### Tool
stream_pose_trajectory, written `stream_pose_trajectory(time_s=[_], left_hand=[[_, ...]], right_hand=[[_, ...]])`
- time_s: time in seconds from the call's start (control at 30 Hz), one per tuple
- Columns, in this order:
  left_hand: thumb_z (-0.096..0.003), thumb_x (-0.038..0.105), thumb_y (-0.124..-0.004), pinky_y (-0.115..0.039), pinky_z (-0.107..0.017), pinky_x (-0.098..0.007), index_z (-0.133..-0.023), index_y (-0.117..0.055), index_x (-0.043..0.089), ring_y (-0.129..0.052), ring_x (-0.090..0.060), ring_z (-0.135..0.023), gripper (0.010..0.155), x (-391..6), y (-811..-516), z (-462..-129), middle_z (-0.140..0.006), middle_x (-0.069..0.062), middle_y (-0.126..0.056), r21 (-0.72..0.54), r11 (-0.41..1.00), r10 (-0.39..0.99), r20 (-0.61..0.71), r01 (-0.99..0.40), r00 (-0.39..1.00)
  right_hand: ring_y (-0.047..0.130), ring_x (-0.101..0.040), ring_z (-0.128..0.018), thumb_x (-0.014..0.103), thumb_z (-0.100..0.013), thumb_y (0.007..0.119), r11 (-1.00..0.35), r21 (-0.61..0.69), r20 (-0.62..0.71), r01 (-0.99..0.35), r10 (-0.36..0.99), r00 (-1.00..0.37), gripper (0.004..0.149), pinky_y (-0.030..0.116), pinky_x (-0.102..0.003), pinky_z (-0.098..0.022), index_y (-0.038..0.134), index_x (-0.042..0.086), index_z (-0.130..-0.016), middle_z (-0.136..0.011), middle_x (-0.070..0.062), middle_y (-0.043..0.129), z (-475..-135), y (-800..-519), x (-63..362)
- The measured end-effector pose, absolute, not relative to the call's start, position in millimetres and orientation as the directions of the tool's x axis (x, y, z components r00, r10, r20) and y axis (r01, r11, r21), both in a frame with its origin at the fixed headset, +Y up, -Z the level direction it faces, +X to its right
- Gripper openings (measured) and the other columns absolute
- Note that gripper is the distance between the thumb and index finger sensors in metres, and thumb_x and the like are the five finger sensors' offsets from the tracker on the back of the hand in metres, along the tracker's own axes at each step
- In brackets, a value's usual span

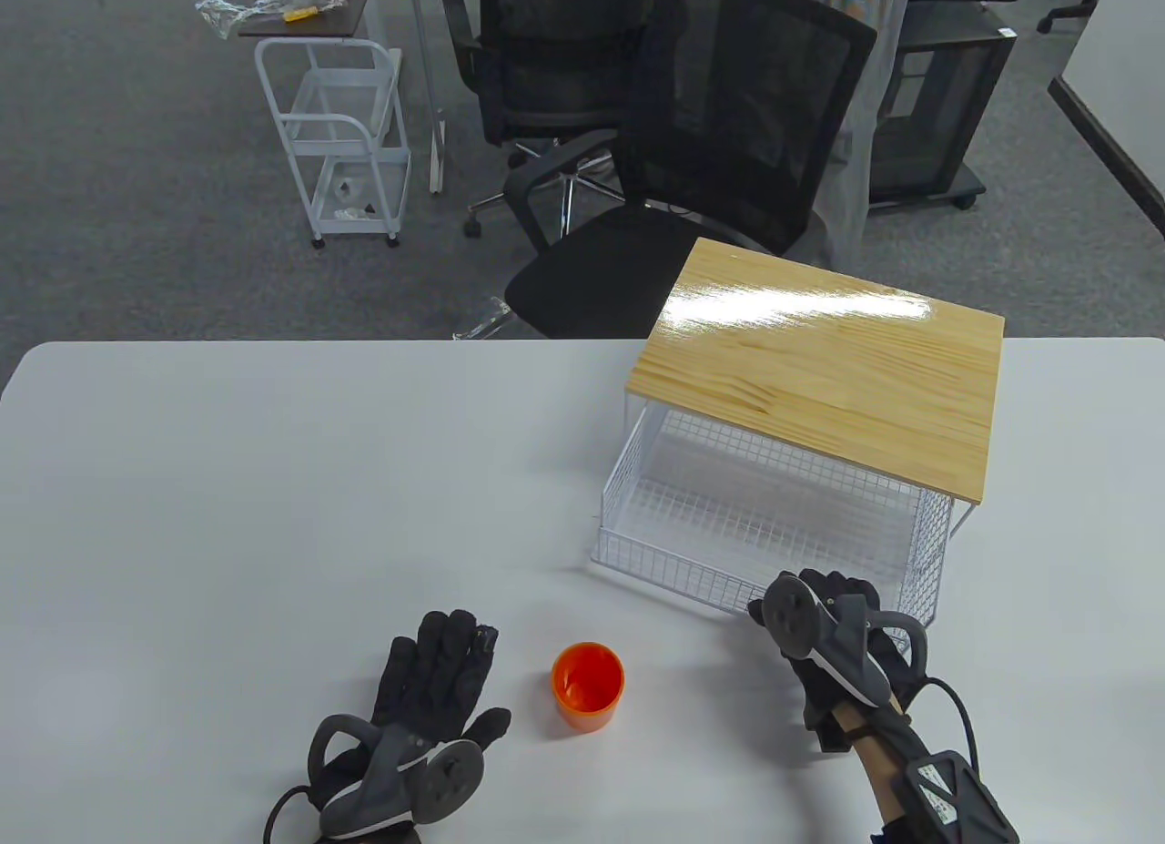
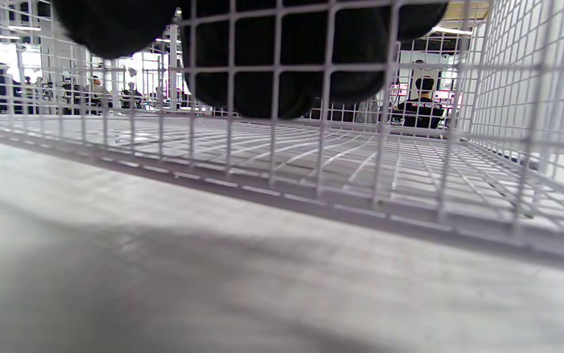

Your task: Take the cup out of the mesh sliding drawer

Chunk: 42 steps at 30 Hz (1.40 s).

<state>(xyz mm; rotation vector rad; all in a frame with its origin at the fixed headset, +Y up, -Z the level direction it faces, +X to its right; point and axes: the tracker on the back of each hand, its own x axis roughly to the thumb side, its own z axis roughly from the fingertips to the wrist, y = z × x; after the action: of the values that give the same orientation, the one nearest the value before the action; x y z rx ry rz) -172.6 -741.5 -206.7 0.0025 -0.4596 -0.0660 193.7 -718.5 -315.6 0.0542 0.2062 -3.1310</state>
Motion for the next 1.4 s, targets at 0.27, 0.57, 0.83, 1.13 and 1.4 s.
stream_pose_trajectory(time_s=[0.27,0.57,0.83,1.13,1.4], left_hand=[[-0.0686,0.053,-0.032,-0.027,-0.086,-0.06,-0.128,-0.023,0.006,-0.031,-0.052,-0.121,0.077,-173,-741,-207,-0.134,-0.026,-0.029,0.017,0.998,-0.064,0.443,0.064,0.894],[-0.0686,0.053,-0.032,-0.027,-0.086,-0.059,-0.128,-0.023,0.006,-0.031,-0.052,-0.121,0.077,-172,-741,-207,-0.134,-0.026,-0.029,0.014,0.998,-0.064,0.444,0.065,0.894],[-0.0685,0.053,-0.032,-0.027,-0.086,-0.06,-0.128,-0.023,0.006,-0.031,-0.052,-0.121,0.077,-172,-741,-207,-0.134,-0.026,-0.029,0.012,0.998,-0.065,0.445,0.067,0.893],[-0.0686,0.053,-0.032,-0.027,-0.086,-0.06,-0.128,-0.023,0.006,-0.031,-0.052,-0.121,0.077,-172,-741,-207,-0.134,-0.026,-0.029,0.009,0.998,-0.064,0.445,0.067,0.893],[-0.0685,0.054,-0.032,-0.027,-0.086,-0.059,-0.129,-0.023,0.006,-0.031,-0.052,-0.121,0.077,-172,-741,-207,-0.134,-0.026,-0.029,0.005,0.998,-0.064,0.445,0.069,0.893]], right_hand=[[0.095,-0.024,-0.061,0.043,-0.048,0.075,-0.992,-0.125,-0.041,0.018,-0.013,-0.999,0.041,0.069,-0.05,-0.066,0.093,0.019,-0.076,-0.069,-0.007,0.098,-325,-719,197],[0.094,-0.023,-0.063,0.042,-0.048,0.074,-0.992,-0.124,-0.049,0.037,-0.032,-0.998,0.042,0.068,-0.05,-0.067,0.092,0.019,-0.078,-0.071,-0.006,0.097,-336,-718,201],[0.094,-0.024,-0.065,0.042,-0.049,0.073,-0.991,-0.123,-0.058,0.053,-0.046,-0.997,0.042,0.067,-0.05,-0.068,0.091,0.019,-0.079,-0.073,-0.006,0.096,-348,-719,203],[0.093,-0.024,-0.066,0.042,-0.05,0.071,-0.991,-0.119,-0.062,0.057,-0.05,-0.997,0.043,0.065,-0.051,-0.069,0.091,0.019,-0.081,-0.075,-0.006,0.095,-360,-718,208],[0.093,-0.024,-0.067,0.042,-0.05,0.07,-0.989,-0.128,-0.069,0.067,-0.059,-0.996,0.044,0.065,-0.051,-0.07,0.09,0.02,-0.081,-0.075,-0.006,0.095,-370,-718,212]])
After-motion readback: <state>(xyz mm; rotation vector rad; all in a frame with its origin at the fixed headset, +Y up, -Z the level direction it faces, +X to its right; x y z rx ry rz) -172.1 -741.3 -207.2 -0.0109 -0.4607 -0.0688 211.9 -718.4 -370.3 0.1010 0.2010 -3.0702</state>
